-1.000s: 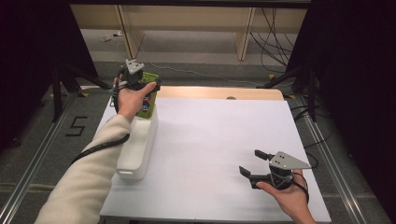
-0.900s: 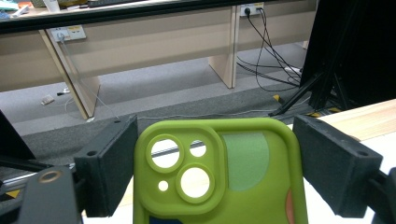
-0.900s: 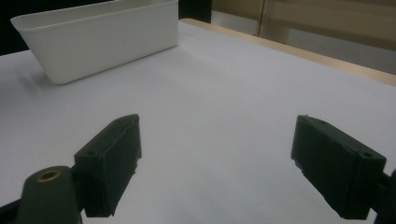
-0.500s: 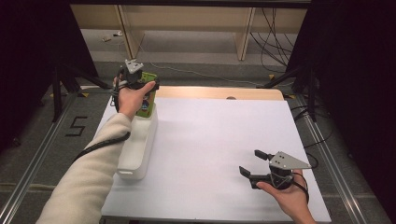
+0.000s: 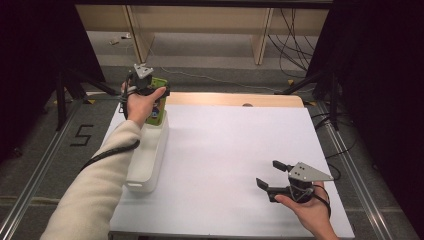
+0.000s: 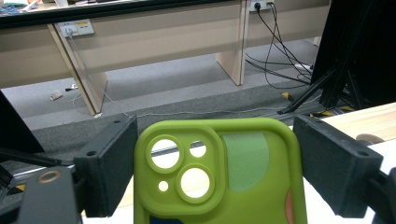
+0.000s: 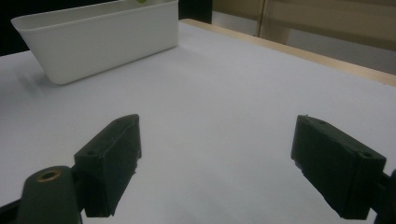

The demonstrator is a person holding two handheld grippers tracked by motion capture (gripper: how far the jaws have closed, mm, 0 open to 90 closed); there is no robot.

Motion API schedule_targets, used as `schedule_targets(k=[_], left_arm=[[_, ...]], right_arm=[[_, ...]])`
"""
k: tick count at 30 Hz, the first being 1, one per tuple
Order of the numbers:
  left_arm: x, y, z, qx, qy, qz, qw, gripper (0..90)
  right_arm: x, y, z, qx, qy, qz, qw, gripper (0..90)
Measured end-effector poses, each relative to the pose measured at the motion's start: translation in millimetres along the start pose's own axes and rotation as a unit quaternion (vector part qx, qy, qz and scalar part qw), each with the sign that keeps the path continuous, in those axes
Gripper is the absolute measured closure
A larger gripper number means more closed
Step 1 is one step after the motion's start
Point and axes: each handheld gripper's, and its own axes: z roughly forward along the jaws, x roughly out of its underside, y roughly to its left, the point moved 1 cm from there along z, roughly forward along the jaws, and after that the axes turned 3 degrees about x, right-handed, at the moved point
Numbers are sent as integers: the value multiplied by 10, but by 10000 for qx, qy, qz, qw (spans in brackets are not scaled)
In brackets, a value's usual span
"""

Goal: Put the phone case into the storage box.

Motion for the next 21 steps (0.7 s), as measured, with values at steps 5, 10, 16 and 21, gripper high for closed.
schedule_targets(k=[5, 10, 16, 21], left_arm=[[9, 15, 21, -29, 15, 31, 10000, 165], [14, 23, 50, -45, 44, 15, 10000, 165], [25, 21, 75, -48, 55, -1, 10000, 165], [33, 30, 90, -57, 56, -19, 10000, 165]], right_arm=[[0, 0, 1, -6, -3, -1, 10000, 172], [1, 0, 1, -8, 2, 8, 10000, 172], [1, -1, -1, -14, -2, 16, 10000, 172], [1, -2, -2, -7, -3, 18, 10000, 171]])
